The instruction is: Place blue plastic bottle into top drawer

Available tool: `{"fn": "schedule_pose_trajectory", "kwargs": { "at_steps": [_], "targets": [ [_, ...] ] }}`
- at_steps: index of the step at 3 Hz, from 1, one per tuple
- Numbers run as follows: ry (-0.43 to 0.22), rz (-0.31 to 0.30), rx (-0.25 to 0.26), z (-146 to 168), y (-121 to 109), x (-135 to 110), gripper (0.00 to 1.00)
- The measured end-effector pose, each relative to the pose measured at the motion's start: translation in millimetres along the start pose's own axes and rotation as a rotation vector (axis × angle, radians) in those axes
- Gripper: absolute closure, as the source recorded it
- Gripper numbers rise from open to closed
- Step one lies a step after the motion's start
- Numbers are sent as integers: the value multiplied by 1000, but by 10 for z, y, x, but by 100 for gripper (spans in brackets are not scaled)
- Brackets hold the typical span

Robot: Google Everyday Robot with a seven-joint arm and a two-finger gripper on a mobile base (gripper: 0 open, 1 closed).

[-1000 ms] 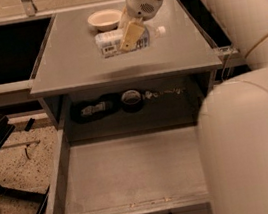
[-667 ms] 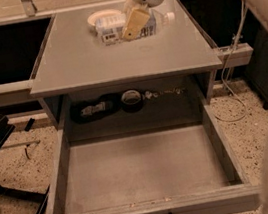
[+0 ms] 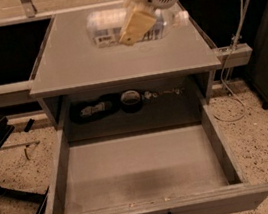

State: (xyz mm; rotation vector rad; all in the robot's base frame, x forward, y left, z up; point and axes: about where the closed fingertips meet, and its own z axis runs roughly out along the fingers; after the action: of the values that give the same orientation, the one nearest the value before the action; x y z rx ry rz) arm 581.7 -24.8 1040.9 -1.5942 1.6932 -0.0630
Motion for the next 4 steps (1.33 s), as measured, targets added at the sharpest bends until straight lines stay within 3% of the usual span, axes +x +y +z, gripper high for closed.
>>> {"fn": "schedule_pose_trajectory", "kwargs": {
  "at_steps": [1,2,3,4],
  "targets": [
    [17,18,-35,142,557,63,100],
    [36,96,-138,583,1162,393,100],
    [39,159,-245,950,1565,672,100],
    [39,158,-243,955,1565,671,100]
  ]
}}
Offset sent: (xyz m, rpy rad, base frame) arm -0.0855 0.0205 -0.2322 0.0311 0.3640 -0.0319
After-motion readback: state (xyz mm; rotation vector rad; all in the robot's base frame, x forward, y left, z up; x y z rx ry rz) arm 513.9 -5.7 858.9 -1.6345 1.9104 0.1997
